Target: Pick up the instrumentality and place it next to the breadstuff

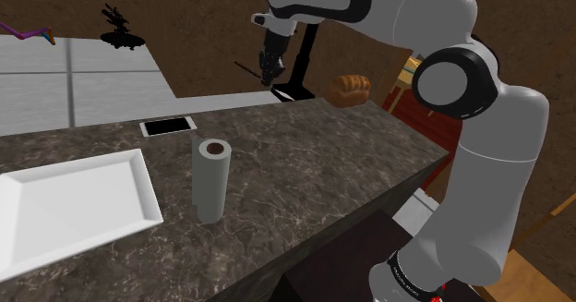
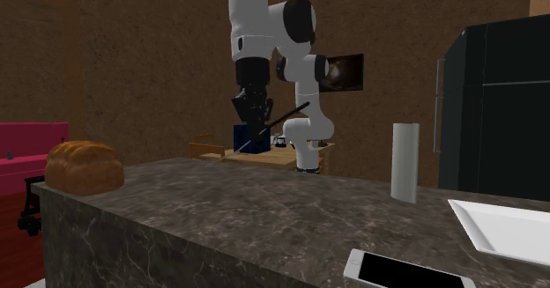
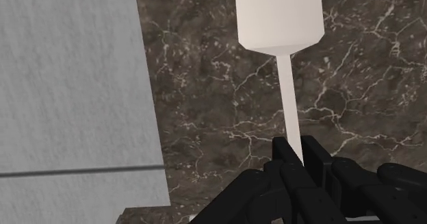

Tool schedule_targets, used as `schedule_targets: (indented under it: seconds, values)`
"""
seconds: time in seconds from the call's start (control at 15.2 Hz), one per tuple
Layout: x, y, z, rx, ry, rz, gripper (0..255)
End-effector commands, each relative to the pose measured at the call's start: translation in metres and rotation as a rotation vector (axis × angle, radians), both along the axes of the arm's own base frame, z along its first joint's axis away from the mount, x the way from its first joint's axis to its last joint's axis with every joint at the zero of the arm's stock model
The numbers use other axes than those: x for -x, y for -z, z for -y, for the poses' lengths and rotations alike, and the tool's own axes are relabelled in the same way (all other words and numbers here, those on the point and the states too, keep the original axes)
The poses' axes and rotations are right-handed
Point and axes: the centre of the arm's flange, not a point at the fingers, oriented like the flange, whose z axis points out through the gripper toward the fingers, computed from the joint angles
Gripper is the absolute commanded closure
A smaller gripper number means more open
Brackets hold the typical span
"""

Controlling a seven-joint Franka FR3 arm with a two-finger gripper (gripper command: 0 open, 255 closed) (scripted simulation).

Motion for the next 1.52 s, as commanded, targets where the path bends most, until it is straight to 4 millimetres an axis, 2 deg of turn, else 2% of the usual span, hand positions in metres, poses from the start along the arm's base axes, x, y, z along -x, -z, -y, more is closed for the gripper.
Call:
schedule_targets:
  seconds: [0.0, 0.53, 1.45]
  values:
    - [0.000, -0.011, 0.000, 0.000, 0.000, 0.000, 255]
    - [0.000, -0.050, 0.000, 0.000, 0.000, 0.000, 255]
    - [0.082, -0.050, 0.166, 0.000, 0.000, 0.000, 255]
